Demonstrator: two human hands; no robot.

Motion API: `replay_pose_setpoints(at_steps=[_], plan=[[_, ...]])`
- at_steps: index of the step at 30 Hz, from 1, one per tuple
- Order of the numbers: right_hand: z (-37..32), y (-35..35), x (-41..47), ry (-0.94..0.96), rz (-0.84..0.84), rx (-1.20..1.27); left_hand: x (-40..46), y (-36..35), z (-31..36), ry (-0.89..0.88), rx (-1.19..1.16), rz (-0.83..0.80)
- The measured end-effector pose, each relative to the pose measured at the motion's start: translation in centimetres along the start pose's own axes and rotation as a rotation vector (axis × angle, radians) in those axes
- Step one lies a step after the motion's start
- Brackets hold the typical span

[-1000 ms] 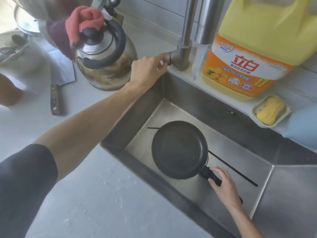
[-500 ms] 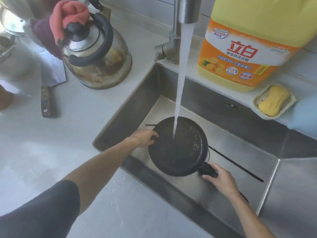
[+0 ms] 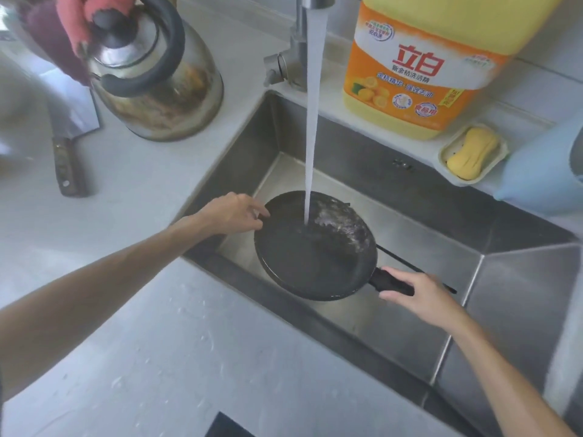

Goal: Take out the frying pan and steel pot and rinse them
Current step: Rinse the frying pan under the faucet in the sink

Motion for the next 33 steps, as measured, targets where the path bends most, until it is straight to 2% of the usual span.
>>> replay_pose_setpoints(at_steps=[3,7,10,13,16,21,27,33], plan=[[-1.6,4.3,-0.5,-0.001,0.051,-0.257,0.1,-2.3,-1.4,-0.037,-0.061,-0.058],[-3.2,8.2,-1.3,0.020,0.174,-0.456,0.2,-4.4,-2.0,-0.085,-0.143,-0.018],[-3.7,8.7,-2.0,0.046,0.308,-0.441,-0.2,-3.7,-1.2,-0.147,-0.258,0.066],[-3.1,7.4,-2.2,0.044,0.397,-0.274,-1.2,-1.0,-0.2,-0.195,-0.334,0.221],[-2.0,5.0,-1.0,-0.027,0.354,-0.046,-2.5,2.2,0.7,-0.251,-0.317,0.336],[-2.6,1.1,0.4,-0.007,0.208,0.200,-3.9,6.0,1.5,-0.271,-0.209,0.342],[-3.2,0.9,0.3,0.064,0.053,0.181,-4.0,5.9,1.3,-0.222,-0.170,0.187],[-3.0,6.1,-0.4,0.081,0.116,-0.055,-2.1,1.9,0.0,-0.181,-0.228,0.062]])
Point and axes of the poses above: each hand's wrist, its own x-axis towards the middle knuckle, its own y-axis out of the back of the hand, z = x × y, the point moved 8 cm from there along x, towards the middle knuckle, and after that the axes turned 11 degrees about -x, right-handed, at the moved point
